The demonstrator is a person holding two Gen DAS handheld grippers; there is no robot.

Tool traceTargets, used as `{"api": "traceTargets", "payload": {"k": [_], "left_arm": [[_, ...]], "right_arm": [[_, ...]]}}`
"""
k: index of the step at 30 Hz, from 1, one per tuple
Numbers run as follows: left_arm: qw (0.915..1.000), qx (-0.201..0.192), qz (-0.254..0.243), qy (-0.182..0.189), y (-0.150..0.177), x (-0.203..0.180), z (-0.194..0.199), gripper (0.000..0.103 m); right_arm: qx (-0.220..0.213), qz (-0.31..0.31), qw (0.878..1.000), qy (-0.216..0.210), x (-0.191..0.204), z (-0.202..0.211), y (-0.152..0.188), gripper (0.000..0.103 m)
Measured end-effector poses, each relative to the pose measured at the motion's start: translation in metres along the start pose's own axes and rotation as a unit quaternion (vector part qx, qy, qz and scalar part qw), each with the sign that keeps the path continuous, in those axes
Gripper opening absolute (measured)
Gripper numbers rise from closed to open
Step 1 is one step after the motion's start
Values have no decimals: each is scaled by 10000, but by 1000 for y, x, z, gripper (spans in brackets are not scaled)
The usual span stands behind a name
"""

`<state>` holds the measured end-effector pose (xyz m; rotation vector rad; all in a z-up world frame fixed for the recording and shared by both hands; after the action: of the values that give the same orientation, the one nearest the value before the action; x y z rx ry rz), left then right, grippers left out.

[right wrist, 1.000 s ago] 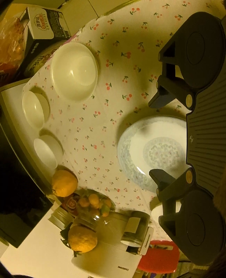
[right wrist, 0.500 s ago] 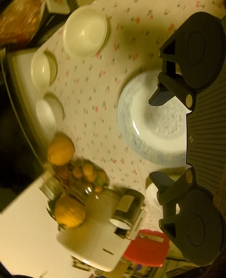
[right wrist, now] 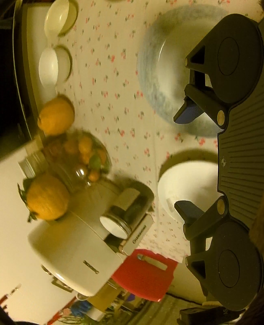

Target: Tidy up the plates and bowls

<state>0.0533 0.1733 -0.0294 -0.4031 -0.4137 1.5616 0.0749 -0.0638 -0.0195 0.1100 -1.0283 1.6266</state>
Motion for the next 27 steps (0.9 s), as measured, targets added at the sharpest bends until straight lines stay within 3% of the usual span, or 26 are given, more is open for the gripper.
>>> {"api": "traceTargets", "payload": {"k": [10,17,24,27], "left_arm": [[9992,269,227,178,9,21,-9,94],[9954,626,493,532,14,27,-17,64],[9907,830,793,725,18,31,-23,46],[9909,810,818,699,19,32,-23,43]], "right_arm": [[245,307,9989,-250,23,-36,0,84],[485,345,9979,-262,27,-61,4,84],[505,31,9986,-157,20,-74,3,84],[489,73,9987,-91,21,-76,3,84]]}}
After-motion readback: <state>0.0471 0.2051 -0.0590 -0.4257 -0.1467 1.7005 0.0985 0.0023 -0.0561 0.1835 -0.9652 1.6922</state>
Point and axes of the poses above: each gripper's, at about its wrist camera, not at the fingertips, and z roughly against the way its jaws point, x to its left, y to its underside, the point moved 1 cm from there along -z, roughly the way its jaws point, and after that the axes turned 6 degrees about -y, right-handed, at the moved point
